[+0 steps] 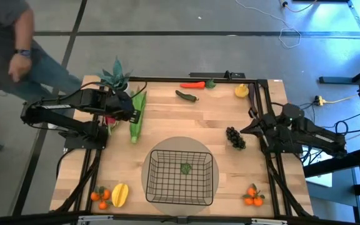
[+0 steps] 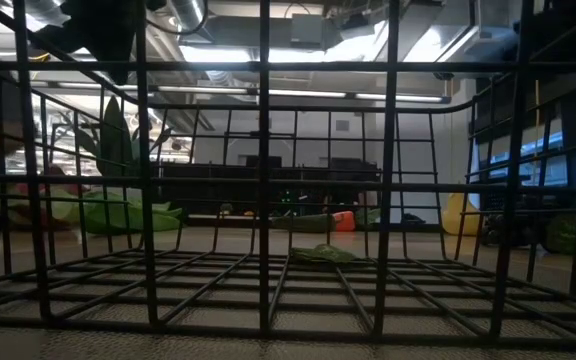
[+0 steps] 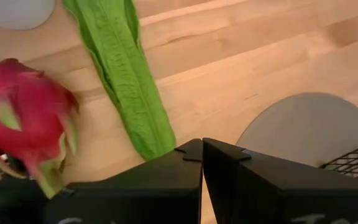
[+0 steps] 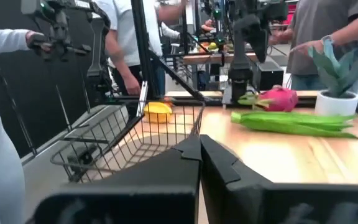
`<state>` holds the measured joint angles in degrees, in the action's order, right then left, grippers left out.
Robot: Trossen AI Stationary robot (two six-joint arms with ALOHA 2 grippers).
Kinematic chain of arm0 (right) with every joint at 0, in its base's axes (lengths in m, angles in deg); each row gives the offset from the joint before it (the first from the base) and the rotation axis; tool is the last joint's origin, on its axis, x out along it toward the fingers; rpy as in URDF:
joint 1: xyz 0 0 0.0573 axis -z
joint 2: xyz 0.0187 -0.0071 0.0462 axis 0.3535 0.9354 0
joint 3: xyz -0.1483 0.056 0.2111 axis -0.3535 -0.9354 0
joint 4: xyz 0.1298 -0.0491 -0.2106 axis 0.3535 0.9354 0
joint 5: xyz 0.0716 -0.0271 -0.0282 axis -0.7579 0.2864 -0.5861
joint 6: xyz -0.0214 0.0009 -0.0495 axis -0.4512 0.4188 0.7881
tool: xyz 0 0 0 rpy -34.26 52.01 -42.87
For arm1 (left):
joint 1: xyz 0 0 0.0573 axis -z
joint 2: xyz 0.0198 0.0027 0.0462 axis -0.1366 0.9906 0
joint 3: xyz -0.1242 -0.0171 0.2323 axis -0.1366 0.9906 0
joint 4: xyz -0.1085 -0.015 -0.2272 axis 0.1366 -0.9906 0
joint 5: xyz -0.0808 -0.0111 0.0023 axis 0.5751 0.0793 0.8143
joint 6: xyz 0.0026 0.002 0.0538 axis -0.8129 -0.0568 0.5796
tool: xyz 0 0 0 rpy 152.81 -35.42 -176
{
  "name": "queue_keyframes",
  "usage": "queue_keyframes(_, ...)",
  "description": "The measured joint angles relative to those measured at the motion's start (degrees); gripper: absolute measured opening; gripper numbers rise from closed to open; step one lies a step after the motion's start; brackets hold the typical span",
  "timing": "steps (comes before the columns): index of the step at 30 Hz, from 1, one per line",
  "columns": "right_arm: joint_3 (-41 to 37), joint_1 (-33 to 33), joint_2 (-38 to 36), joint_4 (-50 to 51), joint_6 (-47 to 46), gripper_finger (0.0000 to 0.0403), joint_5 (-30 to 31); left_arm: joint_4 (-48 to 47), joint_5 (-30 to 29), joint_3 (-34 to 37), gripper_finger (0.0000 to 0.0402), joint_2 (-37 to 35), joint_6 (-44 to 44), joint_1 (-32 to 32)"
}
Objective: Build produce basket
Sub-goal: Put the Chinese cabbage into the black mesh basket
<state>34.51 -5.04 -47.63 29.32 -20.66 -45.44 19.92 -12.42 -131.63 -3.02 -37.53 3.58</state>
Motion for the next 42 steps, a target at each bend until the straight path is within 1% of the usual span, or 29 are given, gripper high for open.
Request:
queue_keyframes(6,4.7,0.0,5.3,0.6,0.1,0.0,0.1,-0.7,-0.2,0.0,0.0,0.0,1.2,0.0)
queue_keyframes(10,7.5,0.0,9.1,3.6,0.2,0.0,0.1,-0.8,-0.3,0.0,0.0,0.0,4.8,0.0)
queue_keyframes(13,9.3,0.0,11.8,6.1,0.2,0.0,0.1,-0.8,-0.3,0.0,0.0,0.0,4.5,0.0)
queue_keyframes(22,10.8,0.0,17.0,6.7,0.2,0.0,0.0,-0.8,-0.3,0.0,0.0001,0.2,4.5,0.0)
queue_keyframes(25,10.8,0.0,18.0,6.7,0.2,0.0,0.0,-0.8,-0.2,0.1,0.0016,1.6,4.5,0.0)
queue_keyframes(29,10.8,0.0,18.9,6.6,0.2,0.0,0.0,-0.8,-0.3,0.1,0.0052,3.0,4.5,-1.2)
queue_keyframes(33,10.8,0.0,19.4,6.6,0.0,0.0,0.0,-0.8,-0.1,0.1,0.009,5.7,3.7,-3.6)
queue_keyframes(35,10.8,0.0,19.3,6.6,-0.1,0.0,0.0,-0.8,0.1,0.1,0.0103,6.9,3.0,-5.5)
queue_keyframes(38,10.8,0.0,19.3,6.5,-1.4,0.0,0.0,-0.7,0.2,0.1,0.0112,9.2,2.0,-8.2)
queue_keyframes(42,10.8,0.0,19.3,6.5,-2.1,0.0,-0.1,-0.6,0.3,0.1,0.0113,12.7,1.5,-11.4)
